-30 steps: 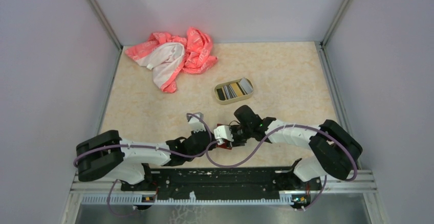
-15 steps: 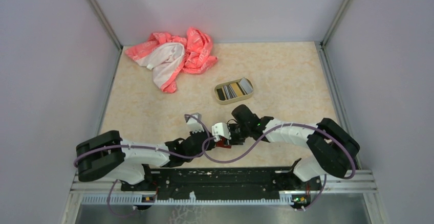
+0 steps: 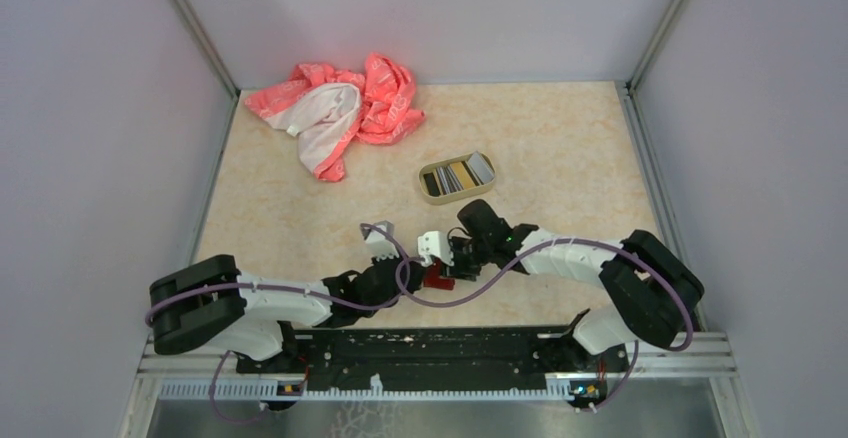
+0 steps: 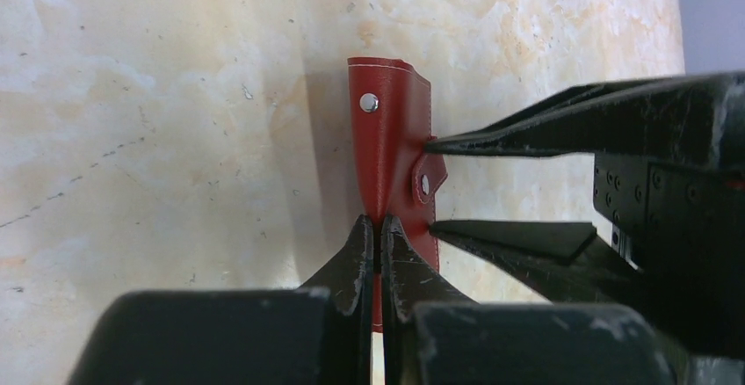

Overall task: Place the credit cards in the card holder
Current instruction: Open the card holder at the center of the board.

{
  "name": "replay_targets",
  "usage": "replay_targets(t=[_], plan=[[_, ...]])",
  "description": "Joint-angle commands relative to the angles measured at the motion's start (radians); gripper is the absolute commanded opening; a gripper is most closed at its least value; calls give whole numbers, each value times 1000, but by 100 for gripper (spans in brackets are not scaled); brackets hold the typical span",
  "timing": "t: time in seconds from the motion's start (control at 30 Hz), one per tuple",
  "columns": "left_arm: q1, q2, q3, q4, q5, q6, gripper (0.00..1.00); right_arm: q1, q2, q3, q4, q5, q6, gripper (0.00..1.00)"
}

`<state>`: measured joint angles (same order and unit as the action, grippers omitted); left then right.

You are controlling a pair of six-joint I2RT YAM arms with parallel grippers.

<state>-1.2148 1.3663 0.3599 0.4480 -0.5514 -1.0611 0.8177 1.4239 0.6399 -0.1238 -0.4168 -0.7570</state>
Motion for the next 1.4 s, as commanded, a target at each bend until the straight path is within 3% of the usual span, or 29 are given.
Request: replay_targets(t=[0.0, 0.37, 0.83, 1.2, 1.27, 1.37], plan=[[-9, 9, -7, 49, 40, -8, 0, -48, -37, 52, 23, -74, 18, 43], [-9, 22, -4, 59, 49, -4, 0, -56, -23, 56, -36, -175, -28, 42], [-9, 23, -14, 83, 57, 8, 0, -2, 76, 99, -61, 10, -5, 43], [-9, -3, -41, 81, 40, 0, 0, -2, 107, 142, -158, -3, -33, 6], [-10, -6, -42, 67, 31, -13, 0, -1, 104, 150, -175, -10, -37, 0], [-9, -1, -28, -1, 6, -43, 0, -4, 84, 162, -185, -24, -34, 0]])
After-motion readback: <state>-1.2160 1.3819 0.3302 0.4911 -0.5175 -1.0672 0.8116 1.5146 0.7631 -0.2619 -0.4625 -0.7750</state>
